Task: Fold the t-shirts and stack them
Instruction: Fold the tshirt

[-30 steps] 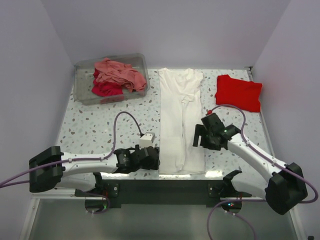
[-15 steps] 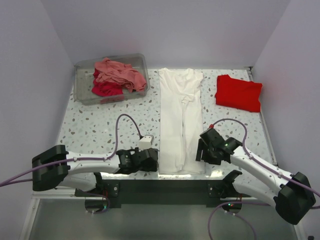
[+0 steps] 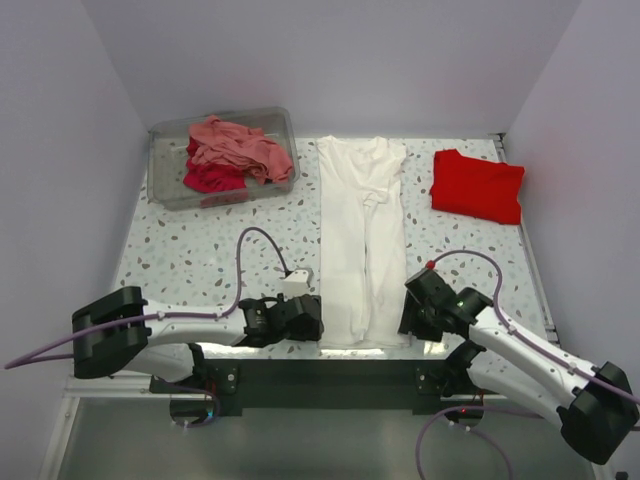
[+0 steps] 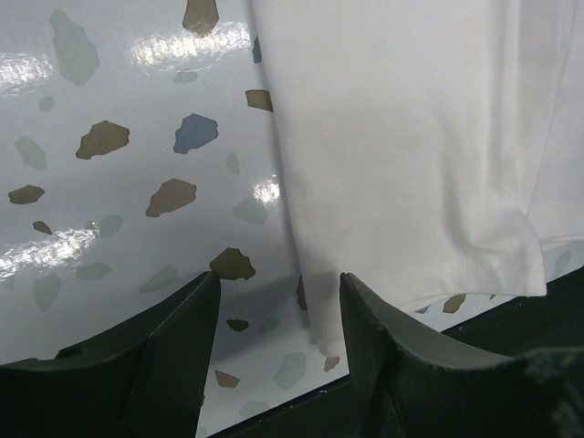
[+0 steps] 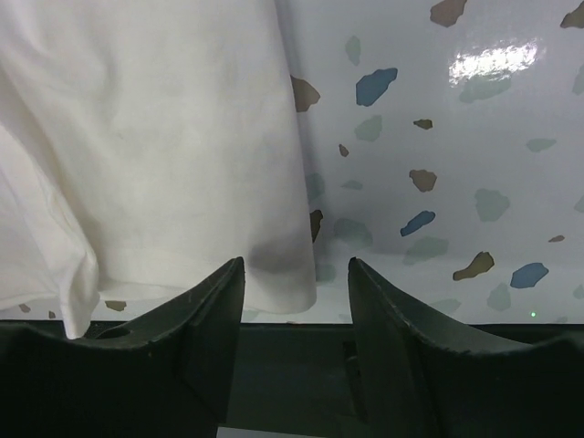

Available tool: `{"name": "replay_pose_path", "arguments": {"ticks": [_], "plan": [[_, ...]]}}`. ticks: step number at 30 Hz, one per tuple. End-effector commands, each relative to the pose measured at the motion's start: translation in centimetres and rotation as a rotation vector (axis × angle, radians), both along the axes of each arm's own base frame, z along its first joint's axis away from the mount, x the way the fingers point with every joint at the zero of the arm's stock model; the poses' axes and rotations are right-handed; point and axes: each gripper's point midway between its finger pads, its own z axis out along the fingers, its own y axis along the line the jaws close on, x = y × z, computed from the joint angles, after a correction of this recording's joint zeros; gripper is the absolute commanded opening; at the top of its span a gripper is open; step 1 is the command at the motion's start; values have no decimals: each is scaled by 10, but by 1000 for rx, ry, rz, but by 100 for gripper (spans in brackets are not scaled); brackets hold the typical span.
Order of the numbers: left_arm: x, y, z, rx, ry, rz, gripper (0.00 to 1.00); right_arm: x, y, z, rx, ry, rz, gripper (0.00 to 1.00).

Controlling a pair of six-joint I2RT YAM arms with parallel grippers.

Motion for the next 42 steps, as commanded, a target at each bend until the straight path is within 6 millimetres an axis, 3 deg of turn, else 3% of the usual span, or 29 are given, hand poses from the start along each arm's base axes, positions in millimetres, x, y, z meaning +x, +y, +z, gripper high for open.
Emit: {"name": "replay_pose_path", "arguments": {"ticks": [1, 7, 23, 29, 42], "plan": [[-7, -8, -6, -20, 55, -9, 60, -10, 2, -3, 25, 29, -19, 51], [-14, -10, -14, -11, 88, -14, 56, -17, 5, -8, 32, 42, -6, 49], [-25, -1, -27, 62, 132, -2, 48, -12, 22, -7, 54, 26, 27, 47], [-39, -1, -34, 73, 169, -20, 45, -14, 24, -10, 51, 32, 32, 45], [-47, 9, -36, 103, 182, 0, 34, -14, 26, -14, 44, 34, 44, 36]]}}
